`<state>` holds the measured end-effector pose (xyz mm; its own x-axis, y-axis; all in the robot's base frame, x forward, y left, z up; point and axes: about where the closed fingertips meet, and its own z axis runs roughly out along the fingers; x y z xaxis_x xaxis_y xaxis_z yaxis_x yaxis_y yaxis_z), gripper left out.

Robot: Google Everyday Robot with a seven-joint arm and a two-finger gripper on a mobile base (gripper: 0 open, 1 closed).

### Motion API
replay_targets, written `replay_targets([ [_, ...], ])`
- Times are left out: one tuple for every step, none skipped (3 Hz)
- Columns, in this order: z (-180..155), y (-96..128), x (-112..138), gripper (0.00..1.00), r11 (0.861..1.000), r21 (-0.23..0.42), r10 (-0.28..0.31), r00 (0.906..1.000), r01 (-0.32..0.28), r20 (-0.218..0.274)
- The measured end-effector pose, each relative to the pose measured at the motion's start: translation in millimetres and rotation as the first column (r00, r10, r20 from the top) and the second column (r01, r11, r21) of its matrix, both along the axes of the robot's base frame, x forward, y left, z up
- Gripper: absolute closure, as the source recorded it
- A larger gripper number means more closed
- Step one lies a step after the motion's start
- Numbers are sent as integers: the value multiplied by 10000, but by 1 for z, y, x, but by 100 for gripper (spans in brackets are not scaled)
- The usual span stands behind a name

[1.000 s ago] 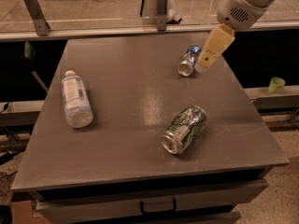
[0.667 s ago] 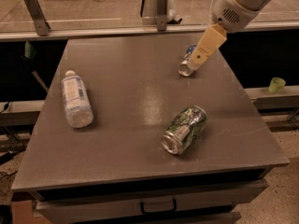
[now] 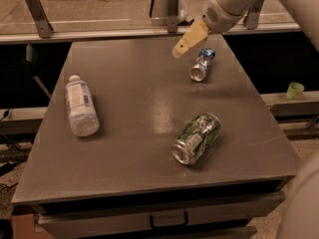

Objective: Place redbull can upright

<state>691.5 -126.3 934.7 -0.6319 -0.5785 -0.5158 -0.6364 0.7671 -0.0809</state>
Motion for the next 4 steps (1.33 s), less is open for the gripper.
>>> replay_targets([
  [-22,7,31,0,9878,275,-1513,9869,1530,-559],
  [-51,2,53,0,9446,41,-3246,9359,3282,-1371],
  [-79,-5,60,0,8614,-382,-5015,8360,5065,-2227],
  [-95,-11,60,18,7831,-558,-6083,7443,6194,-2759],
])
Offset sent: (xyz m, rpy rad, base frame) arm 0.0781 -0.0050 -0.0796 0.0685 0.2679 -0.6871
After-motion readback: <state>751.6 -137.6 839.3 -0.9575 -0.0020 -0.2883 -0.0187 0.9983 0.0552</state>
